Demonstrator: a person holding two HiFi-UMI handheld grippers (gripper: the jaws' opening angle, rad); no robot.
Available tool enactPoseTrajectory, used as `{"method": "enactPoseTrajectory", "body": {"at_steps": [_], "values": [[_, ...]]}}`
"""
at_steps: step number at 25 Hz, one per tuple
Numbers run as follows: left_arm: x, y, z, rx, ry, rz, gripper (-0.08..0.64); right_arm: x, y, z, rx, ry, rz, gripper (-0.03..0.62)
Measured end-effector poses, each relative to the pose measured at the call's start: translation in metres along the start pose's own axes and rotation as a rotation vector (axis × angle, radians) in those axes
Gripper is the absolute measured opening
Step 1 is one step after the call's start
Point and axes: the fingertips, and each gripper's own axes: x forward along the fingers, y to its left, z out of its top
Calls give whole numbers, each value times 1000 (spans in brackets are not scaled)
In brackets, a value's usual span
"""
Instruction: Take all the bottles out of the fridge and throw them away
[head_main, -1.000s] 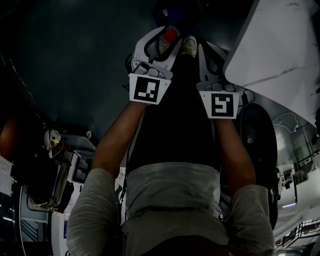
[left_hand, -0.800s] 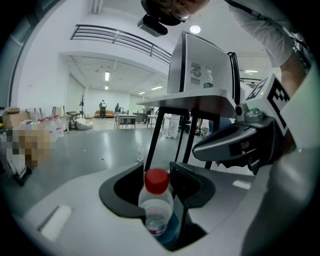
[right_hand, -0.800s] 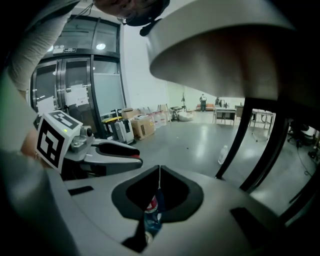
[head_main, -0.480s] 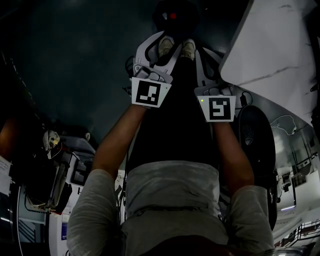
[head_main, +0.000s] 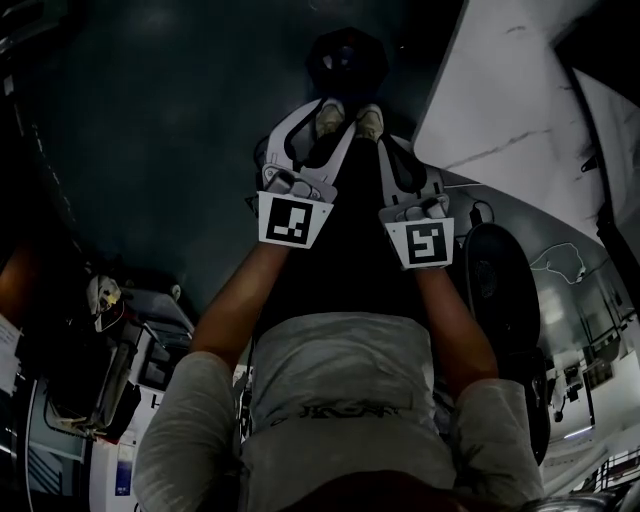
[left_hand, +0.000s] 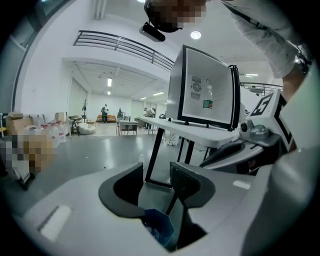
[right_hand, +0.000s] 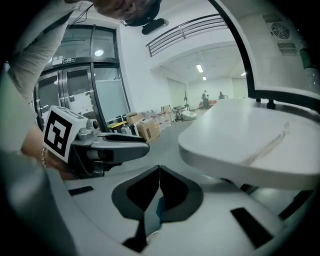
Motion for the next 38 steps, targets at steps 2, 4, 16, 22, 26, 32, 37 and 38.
{"method": "enactPoseTrajectory", "body": {"at_steps": [2, 4, 16, 22, 26, 32, 37, 38], "values": [[-7, 0, 16, 3, -10, 1, 160, -6, 5, 7, 8, 2, 12, 9], [-14, -2, 31, 6, -16, -1, 160, -13, 11, 13, 11, 4, 26, 9], [-45, -3, 116, -24, -66, 17, 160, -46, 15, 84, 11, -43, 42, 9], [-54, -5, 157, -51, -94, 12, 160, -60, 14, 127, 4, -87, 68, 9], [-63, -7, 188, -18, -120, 2, 158, -70, 15, 162, -30, -112, 72, 9], [-79, -13, 231, -82, -146, -3, 158, -91, 15, 214, -81, -152, 70, 8], [-88, -17, 269, -58, -173, -13, 153, -110, 11, 254, -108, -179, 56, 8], [-91, -18, 276, -54, -180, -13, 150, -114, 12, 261, -115, -182, 57, 8]]}}
